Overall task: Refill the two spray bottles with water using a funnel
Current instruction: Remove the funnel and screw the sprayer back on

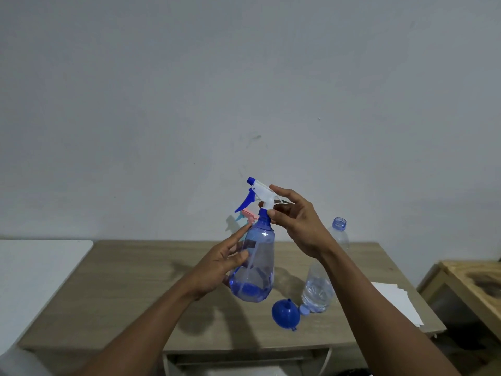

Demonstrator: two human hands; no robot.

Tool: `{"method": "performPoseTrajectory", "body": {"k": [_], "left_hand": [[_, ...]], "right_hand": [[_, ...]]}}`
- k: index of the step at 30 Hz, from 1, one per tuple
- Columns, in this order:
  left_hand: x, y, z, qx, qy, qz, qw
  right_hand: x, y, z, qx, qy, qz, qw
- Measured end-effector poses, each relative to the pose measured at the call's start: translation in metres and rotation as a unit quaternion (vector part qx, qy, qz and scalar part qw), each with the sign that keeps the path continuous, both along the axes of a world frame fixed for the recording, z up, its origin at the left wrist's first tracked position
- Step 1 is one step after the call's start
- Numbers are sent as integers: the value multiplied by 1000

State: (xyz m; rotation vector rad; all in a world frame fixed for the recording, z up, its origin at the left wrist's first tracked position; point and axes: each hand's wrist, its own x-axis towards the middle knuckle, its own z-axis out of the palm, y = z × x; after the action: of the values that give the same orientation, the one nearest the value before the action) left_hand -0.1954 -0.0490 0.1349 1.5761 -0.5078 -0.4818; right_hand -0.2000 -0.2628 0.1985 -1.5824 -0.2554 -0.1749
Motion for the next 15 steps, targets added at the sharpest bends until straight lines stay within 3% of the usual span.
{"method": "performPoseTrajectory", "body": {"k": [5,15], "left_hand": [[1,-3,1,1,-11,3,1000],[7,1,-2,10,-15,0,1000]], "right_hand": [[-2,10,-2,-1,-37,-50,998],[2,-4,4,-32,-20,12,999]]}}
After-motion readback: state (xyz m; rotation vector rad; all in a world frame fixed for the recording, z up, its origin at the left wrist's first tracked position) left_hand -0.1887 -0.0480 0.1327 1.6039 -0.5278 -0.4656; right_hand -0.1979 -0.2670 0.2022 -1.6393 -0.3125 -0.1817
